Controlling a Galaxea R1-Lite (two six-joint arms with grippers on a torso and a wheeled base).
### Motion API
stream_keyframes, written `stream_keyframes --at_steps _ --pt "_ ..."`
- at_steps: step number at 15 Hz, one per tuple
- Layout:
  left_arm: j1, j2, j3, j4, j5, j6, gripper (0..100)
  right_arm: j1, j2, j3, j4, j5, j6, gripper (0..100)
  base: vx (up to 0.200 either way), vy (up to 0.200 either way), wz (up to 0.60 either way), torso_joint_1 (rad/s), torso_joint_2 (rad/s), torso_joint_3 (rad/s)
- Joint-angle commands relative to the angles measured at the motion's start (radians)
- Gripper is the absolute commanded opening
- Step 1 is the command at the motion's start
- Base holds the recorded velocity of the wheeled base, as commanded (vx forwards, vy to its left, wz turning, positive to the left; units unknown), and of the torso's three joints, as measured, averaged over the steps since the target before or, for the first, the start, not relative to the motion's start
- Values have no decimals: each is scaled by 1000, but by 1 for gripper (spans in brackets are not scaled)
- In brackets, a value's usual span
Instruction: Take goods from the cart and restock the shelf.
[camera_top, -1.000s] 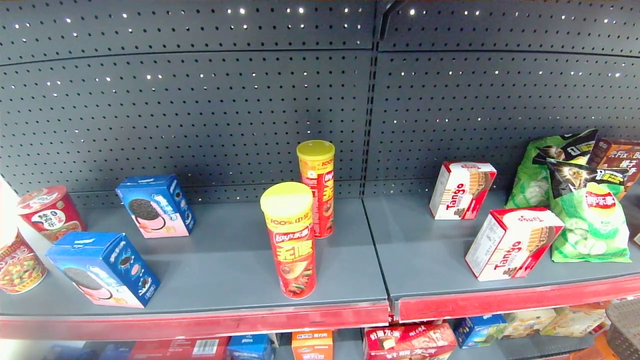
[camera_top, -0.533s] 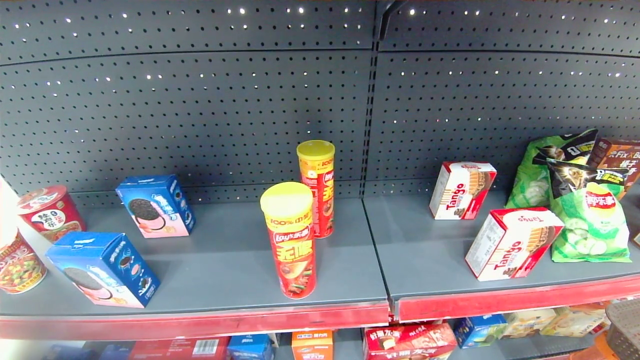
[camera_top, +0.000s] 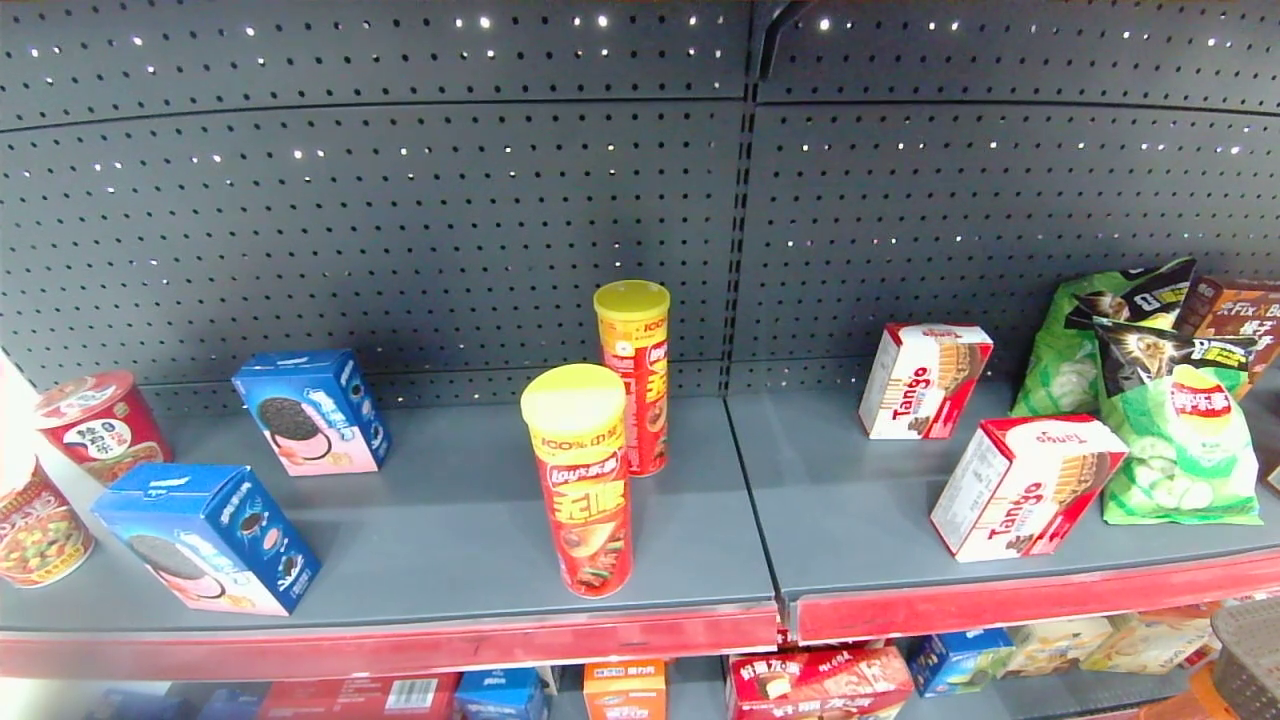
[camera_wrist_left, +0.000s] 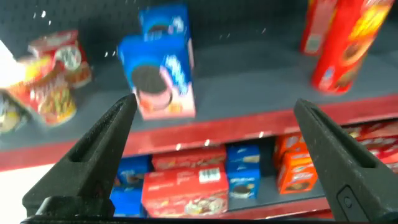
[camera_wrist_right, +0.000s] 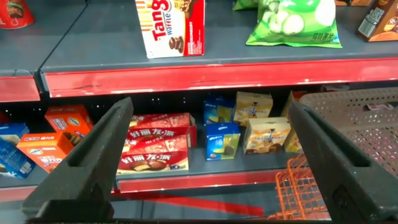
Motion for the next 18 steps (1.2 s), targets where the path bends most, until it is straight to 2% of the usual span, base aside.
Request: stream_keyframes --at_steps 1,2,3,4,6,7,9,10,13,16,18 --pt "-114 478 -322 40 -194 -24 100 0 4 2 1 0 0 100 0 0 0 0 0 0" --pt "-163 529 -322 17 -276 21 100 0 4 0 1 0 -2 100 0 0 0 0 0 0" --pt "-233 581 -328 -9 -332 35 100 0 4 0 -1 0 0 100 0 0 0 0 0 0" --pt "-313 633 -340 -32 -332 35 100 0 4 2 -1 0 0 100 0 0 0 0 0 0" --pt "-330 750 -354 -40 -253 35 100 0 4 2 1 0 0 100 0 0 0 0 0 0" --pt "-341 846 -352 -64 -191 38 100 0 4 0 -1 0 0 100 0 0 0 0 0 0" --pt "-357 949 -345 -110 -139 42 100 0 4 0 1 0 0 100 0 0 0 0 0 0" --pt "-374 1012 -346 -155 -70 44 100 0 4 0 1 0 0 100 0 0 0 0 0 0" --pt "-379 1106 -348 -198 28 42 100 0 4 0 1 0 -2 100 0 0 0 0 0 0" --pt "-417 1215 -345 -224 146 44 100 0 4 2 1 0 0 100 0 0 0 0 0 0" --pt "-423 1296 -349 -316 191 42 100 0 4 0 1 0 0 100 0 0 0 0 0 0"
